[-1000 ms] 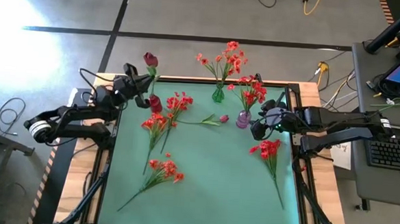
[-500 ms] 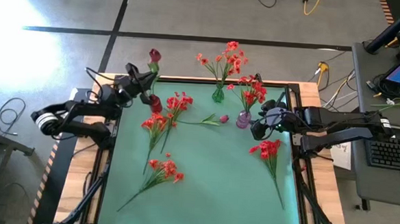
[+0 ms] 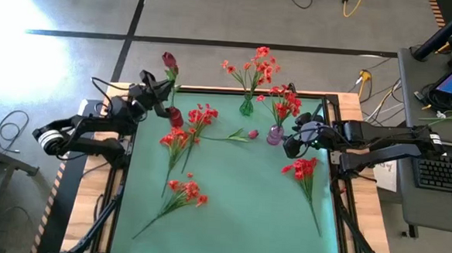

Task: Sort flowers into vase by color
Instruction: Put the bottom dark red flower into the red flower vase

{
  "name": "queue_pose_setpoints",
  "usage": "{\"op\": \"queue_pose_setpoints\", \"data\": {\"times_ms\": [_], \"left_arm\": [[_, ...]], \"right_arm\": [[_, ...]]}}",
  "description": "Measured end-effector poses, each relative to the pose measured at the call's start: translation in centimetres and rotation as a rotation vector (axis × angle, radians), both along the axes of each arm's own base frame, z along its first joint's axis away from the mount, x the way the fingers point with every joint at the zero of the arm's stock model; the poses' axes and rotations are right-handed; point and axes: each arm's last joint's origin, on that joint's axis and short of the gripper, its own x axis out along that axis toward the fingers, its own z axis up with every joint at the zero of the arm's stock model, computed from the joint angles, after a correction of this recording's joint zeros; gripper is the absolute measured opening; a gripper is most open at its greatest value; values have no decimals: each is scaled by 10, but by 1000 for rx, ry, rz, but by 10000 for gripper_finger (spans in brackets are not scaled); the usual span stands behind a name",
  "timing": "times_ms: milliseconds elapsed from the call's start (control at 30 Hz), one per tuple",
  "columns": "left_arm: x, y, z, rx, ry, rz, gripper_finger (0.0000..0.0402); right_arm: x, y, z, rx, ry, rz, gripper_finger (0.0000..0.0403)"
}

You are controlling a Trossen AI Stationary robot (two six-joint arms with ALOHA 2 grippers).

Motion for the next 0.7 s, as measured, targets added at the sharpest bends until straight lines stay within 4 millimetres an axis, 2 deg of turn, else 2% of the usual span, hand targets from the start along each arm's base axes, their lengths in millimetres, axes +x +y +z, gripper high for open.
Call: {"op": "queue_pose_setpoints", "data": {"times_ms": [200,700], "left_arm": [[-1,-1,2,-3,-13,-9,0],[6,7,-13,-55,50,1,0]], "right_arm": [[0,0,0,0,0,0,286],[0,0,0,0,0,1,286]]}}
